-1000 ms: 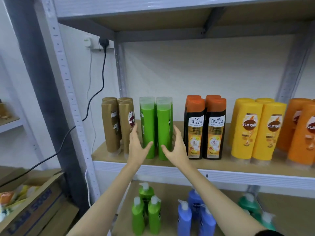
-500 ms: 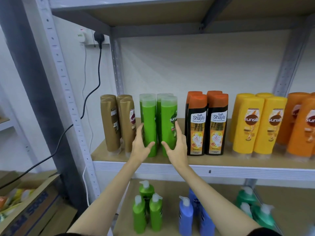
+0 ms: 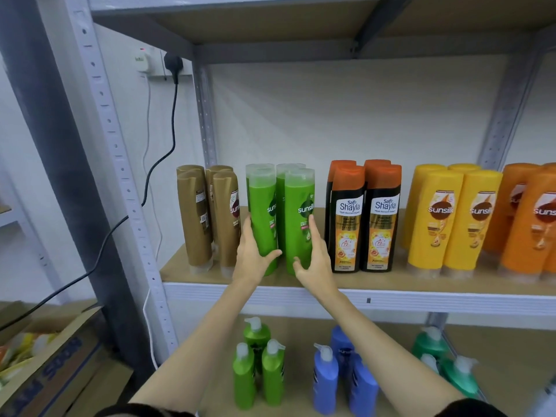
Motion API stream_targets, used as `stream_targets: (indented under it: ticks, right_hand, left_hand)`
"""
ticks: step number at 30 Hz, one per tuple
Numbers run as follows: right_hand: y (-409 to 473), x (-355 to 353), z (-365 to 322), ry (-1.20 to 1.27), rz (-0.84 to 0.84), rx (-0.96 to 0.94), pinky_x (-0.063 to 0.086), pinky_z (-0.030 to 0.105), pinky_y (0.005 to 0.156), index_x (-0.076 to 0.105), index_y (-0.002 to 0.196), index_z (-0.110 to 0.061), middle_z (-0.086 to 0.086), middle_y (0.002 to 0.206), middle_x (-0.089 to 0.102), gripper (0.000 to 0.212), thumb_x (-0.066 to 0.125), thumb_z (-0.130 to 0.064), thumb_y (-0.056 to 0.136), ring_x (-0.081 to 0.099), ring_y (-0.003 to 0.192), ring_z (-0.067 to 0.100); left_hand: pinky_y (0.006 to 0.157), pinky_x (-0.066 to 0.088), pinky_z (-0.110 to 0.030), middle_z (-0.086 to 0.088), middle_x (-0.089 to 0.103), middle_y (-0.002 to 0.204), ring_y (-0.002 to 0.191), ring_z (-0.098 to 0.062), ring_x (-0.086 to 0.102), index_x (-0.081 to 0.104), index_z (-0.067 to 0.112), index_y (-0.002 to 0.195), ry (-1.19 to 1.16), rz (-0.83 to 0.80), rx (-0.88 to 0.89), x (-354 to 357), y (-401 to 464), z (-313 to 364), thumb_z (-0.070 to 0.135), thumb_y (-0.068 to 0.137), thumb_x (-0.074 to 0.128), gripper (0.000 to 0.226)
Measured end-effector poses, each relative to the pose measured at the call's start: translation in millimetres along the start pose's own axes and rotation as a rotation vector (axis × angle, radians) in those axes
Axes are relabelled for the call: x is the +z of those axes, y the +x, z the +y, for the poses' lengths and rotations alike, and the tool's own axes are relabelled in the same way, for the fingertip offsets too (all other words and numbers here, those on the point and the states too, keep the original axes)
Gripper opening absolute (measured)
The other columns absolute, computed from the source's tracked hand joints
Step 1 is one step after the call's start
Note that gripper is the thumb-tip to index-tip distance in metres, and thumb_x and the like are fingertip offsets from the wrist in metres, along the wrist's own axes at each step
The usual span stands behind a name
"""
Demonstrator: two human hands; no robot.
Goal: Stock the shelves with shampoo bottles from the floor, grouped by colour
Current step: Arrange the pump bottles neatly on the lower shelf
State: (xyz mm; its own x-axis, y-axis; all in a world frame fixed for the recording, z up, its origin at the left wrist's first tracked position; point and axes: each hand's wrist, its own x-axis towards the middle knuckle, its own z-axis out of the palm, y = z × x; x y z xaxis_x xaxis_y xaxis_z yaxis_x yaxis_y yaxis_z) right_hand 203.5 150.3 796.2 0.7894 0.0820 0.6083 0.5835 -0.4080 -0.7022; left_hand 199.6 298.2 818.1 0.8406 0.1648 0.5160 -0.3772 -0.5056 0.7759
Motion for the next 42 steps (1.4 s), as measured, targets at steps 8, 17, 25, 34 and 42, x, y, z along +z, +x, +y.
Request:
stream_targets:
  ticks: [8,17,25,34,42]
  right_hand:
    - [-3,5,1,-0.178,0.082,-0.047,0.035,0.032,0.102,0.0,0.142,-0.047,0.012,0.119,0.039,0.095,0.068,-0.015,0.083,0.042,0.112,0.023]
    - [-7,4,-2,-0.269,0.076,-0.081,0.046,0.039,0.094,-0.015,0.135,-0.056,0.012,0.128,0.039,0.105,0.065,-0.014,0.083,0.05,0.108,0.025]
    - [-7,0,-1,-0.228,0.058,-0.064,0.051,0.036,0.086,-0.006,0.139,-0.051,0.003,0.129,0.04,0.1,0.066,-0.011,0.083,0.054,0.105,0.021]
    - [-5,-2,-6,-0.198,0.04,-0.027,0.046,0.033,0.091,0.0,0.14,-0.043,0.004,0.127,0.045,0.096,0.07,-0.013,0.081,0.055,0.108,0.02]
    - [-1,-5,-6,-0.086,0.001,0.02,0.038,0.035,0.103,-0.003,0.138,-0.048,0.004,0.138,0.044,0.102,0.071,-0.011,0.079,0.044,0.122,0.01]
  left_hand:
    - [0.106,0.037,-0.045,-0.006,0.048,0.135,0.123,-0.024,0.046,0.025,0.022,0.143,-0.016,0.044,-0.046,0,4,-6,-0.002,0.071,0.073,0.089]
    - [0.107,0.033,-0.033,-0.006,0.045,0.137,0.122,-0.016,0.044,0.02,0.015,0.142,-0.125,-0.012,-0.11,4,5,-8,-0.002,0.077,0.065,0.081]
    - [0.104,0.036,-0.039,-0.005,0.05,0.132,0.124,-0.021,0.044,0.033,0.014,0.138,-0.017,0.061,-0.047,8,7,-12,0.011,0.061,0.083,0.092]
    - [0.108,0.031,-0.028,-0.006,0.043,0.14,0.129,-0.02,0.041,0.019,0.011,0.143,-0.06,0.023,-0.048,0,-2,-11,-0.002,0.075,0.07,0.086]
    - [0.109,0.031,-0.037,-0.01,0.039,0.141,0.132,-0.023,0.036,0.016,0.012,0.145,0.026,0.078,-0.072,8,-5,-11,0.012,0.063,0.083,0.106]
